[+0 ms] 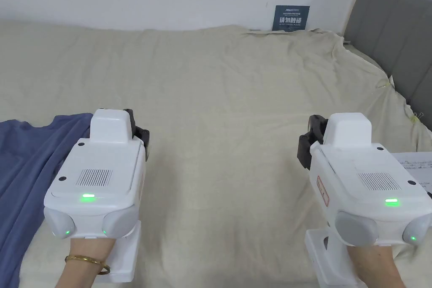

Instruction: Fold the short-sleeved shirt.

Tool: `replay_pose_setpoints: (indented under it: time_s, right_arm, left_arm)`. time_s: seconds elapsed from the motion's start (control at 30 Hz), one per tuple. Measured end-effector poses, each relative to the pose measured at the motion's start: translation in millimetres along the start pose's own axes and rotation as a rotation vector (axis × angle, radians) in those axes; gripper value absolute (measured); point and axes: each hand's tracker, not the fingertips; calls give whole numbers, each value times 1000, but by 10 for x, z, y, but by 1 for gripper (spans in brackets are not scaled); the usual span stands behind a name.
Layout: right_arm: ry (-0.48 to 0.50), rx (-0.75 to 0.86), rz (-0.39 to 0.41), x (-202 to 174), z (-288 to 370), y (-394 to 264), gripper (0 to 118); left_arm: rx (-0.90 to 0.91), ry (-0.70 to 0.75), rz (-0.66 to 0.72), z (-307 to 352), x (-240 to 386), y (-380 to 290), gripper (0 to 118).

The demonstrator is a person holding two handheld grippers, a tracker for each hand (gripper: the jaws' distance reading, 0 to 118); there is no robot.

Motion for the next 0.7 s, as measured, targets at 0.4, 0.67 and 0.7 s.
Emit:
replay_pose_setpoints:
  time_s: [0.4,0.67,0.7]
  right_arm:
    - [-3,-7,2,34,-28,-19,0]
    - [23,-3,11,-70,-63,13,0]
    - [34,-2,13,-98,-72,20,0]
  left_arm:
    - [-1,-8,-1,6,11,-6,0]
    - [0,14,11,30,-102,-7,0]
    - [0,23,13,39,-131,-8,0]
